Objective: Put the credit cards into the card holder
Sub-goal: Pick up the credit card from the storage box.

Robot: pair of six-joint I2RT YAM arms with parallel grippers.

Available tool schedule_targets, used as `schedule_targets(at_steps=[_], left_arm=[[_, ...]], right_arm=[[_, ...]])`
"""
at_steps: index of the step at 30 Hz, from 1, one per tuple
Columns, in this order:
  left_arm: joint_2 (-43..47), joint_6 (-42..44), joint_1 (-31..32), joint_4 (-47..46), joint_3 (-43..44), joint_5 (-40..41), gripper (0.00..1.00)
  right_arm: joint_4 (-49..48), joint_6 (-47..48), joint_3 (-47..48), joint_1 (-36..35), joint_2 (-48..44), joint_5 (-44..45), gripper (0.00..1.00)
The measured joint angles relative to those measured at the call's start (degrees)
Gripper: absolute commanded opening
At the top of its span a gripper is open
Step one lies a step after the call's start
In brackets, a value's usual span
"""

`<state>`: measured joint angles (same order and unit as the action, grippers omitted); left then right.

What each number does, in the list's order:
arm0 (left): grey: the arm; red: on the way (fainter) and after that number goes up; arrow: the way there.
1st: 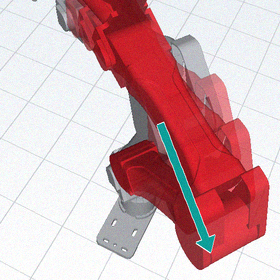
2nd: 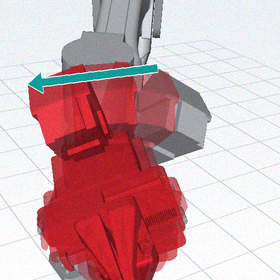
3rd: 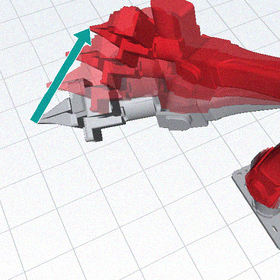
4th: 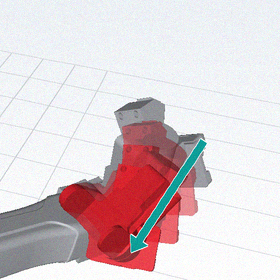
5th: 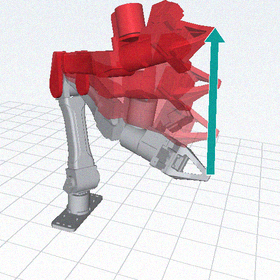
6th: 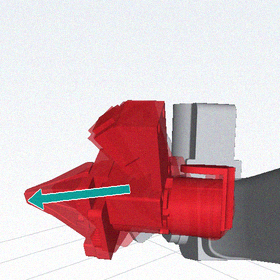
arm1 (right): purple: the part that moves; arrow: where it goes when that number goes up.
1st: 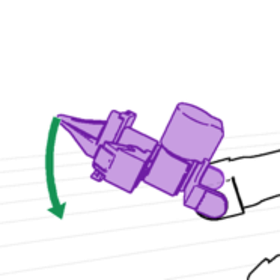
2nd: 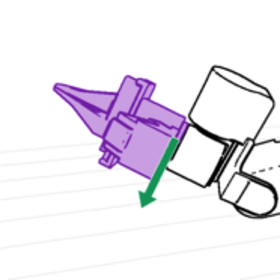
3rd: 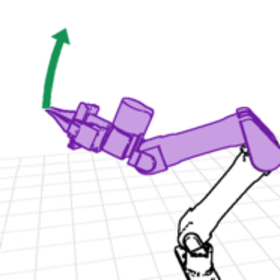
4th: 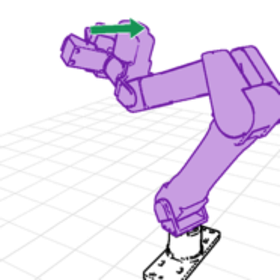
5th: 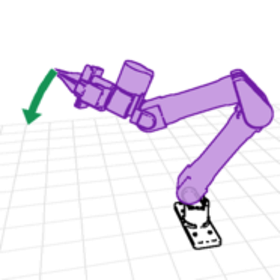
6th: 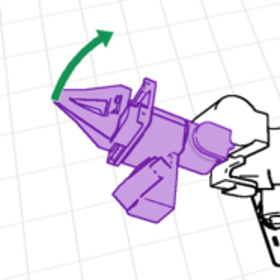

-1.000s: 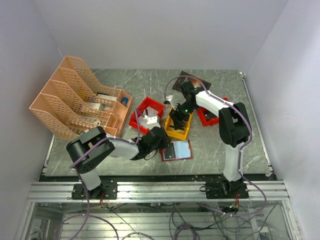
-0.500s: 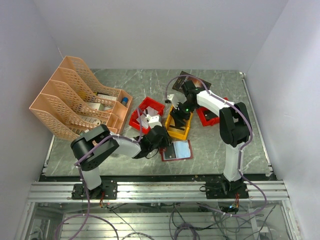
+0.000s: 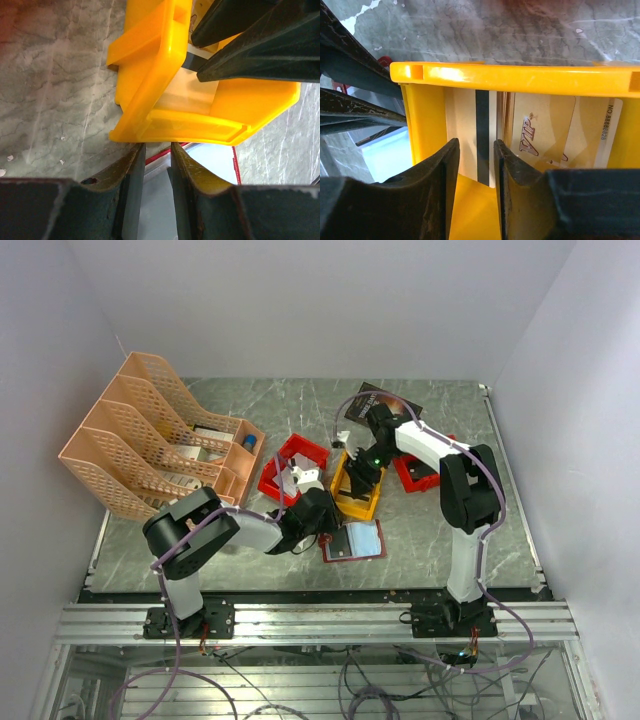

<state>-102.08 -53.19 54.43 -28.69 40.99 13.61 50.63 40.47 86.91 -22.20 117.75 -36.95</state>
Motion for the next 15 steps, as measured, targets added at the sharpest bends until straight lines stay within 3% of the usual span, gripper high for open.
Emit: schedule_targets(at_steps=[7, 15], left_arm=[[-0.1, 0.6, -0.4, 1.1, 0.4, -1.2, 0.37], [-0.4, 1.0, -1.0, 1.5, 0.5, -2.4, 0.37]], right_arm=[[1.6, 0.2, 1.4, 0.5, 0.0, -3.3, 0.19], [4.2, 0.7, 2.1, 0.6, 0.0, -7.1, 0.18]])
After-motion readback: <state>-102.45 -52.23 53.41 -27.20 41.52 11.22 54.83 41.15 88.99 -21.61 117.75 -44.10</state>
